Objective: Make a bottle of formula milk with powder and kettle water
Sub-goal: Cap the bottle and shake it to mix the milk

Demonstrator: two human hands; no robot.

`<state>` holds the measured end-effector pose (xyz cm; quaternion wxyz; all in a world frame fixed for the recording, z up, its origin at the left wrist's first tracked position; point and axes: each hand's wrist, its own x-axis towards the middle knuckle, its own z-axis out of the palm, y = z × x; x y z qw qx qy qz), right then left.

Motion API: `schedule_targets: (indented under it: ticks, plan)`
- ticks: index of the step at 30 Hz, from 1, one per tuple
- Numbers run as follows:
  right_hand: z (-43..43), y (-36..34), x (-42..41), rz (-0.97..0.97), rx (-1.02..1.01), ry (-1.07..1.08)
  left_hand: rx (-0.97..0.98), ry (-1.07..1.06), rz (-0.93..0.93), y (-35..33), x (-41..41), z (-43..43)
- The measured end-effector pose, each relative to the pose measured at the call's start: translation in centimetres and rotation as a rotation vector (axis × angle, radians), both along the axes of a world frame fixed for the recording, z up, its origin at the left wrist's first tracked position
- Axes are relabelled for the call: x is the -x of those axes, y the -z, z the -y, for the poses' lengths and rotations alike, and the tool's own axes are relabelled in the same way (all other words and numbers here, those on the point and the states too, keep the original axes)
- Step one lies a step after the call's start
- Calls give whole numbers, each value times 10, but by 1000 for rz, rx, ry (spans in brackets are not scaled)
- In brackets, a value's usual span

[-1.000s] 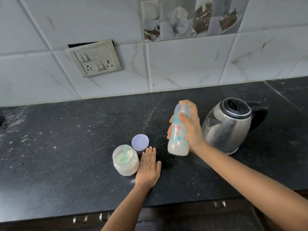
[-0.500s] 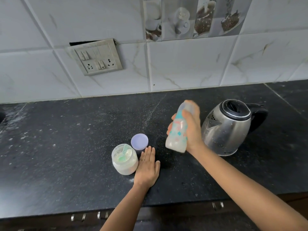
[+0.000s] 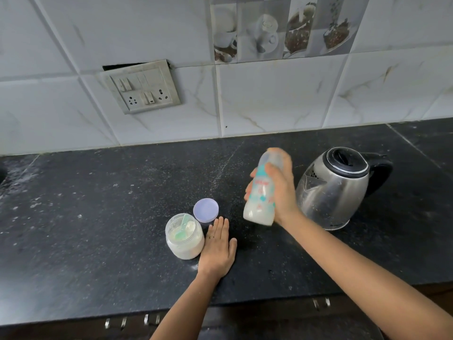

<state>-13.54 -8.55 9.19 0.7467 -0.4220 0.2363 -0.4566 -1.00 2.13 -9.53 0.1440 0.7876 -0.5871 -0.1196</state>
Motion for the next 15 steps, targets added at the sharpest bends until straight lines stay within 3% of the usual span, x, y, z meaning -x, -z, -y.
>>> schedule_targets:
  ticks: [2, 7, 11, 15]
  plan:
    - [6, -1, -3, 50, -79, 75, 3, -3, -4, 0, 0, 0]
    - [-22, 9, 1, -95, 98, -65, -11, 1, 11, 2, -1, -1]
    - [4, -1, -5, 1, -81, 112, -5, -1, -3, 0, 0, 0]
    - [-23, 7, 6, -138, 94, -94, -5, 8, 3, 0, 0, -1]
